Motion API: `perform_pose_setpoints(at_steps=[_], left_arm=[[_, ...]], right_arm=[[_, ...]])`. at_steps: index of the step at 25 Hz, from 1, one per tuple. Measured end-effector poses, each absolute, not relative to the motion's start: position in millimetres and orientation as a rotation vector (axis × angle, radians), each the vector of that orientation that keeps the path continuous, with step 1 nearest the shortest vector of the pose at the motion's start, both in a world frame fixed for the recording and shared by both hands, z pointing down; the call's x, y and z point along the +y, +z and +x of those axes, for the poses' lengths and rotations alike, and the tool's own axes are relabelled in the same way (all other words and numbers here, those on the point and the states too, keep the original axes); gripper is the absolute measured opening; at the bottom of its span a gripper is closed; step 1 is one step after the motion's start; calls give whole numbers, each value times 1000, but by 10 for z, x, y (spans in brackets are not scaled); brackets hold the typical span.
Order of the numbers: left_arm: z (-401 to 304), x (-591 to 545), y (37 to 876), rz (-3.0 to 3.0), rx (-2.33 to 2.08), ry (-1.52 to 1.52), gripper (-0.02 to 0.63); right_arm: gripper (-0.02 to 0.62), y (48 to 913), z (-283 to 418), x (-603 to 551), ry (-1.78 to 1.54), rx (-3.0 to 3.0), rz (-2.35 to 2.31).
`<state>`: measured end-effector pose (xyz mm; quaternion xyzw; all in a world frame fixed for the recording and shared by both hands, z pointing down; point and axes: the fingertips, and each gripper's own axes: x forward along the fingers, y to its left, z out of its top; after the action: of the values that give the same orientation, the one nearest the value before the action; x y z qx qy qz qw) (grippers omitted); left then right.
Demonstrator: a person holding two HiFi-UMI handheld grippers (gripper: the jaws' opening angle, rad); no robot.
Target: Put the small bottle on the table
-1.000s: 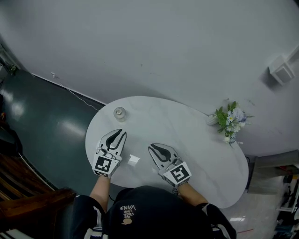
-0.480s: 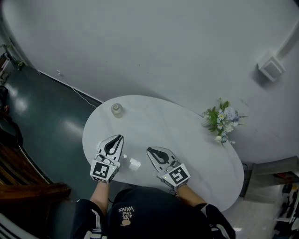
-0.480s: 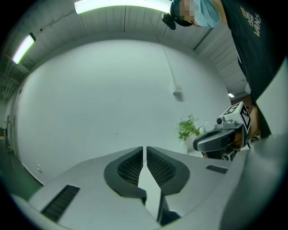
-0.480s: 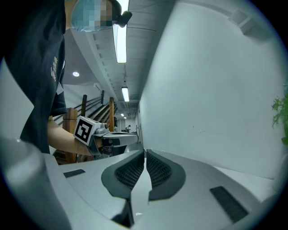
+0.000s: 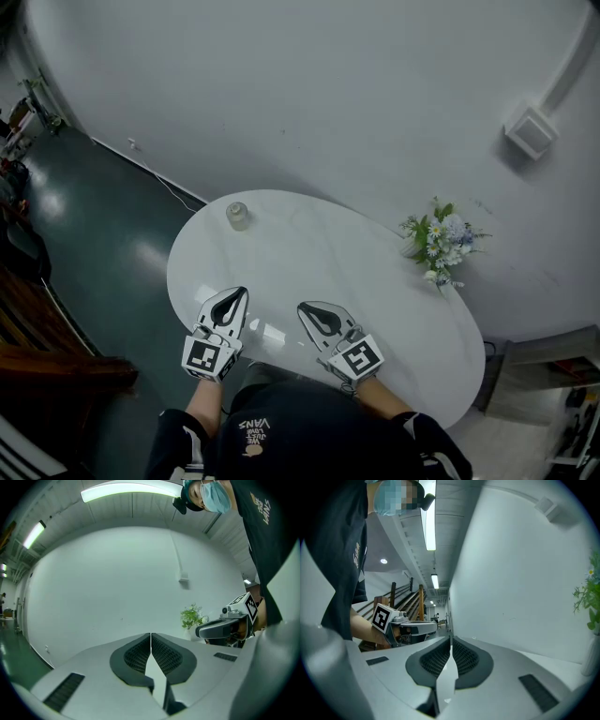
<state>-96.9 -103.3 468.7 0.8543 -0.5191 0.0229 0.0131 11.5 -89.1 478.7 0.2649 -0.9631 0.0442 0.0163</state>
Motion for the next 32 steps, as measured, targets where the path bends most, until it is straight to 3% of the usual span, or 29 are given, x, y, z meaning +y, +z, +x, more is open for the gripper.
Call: perform_pose_setpoints(at_steps=[15,32], left_arm=[[-483,-337,4741,2634,-1646,39,23],[-445,255,4945,2500,-1778,43,20]], right_arm=[[51,4887,398,-319,110,-3019,700],[49,5046,227,60,153,-2972,486]])
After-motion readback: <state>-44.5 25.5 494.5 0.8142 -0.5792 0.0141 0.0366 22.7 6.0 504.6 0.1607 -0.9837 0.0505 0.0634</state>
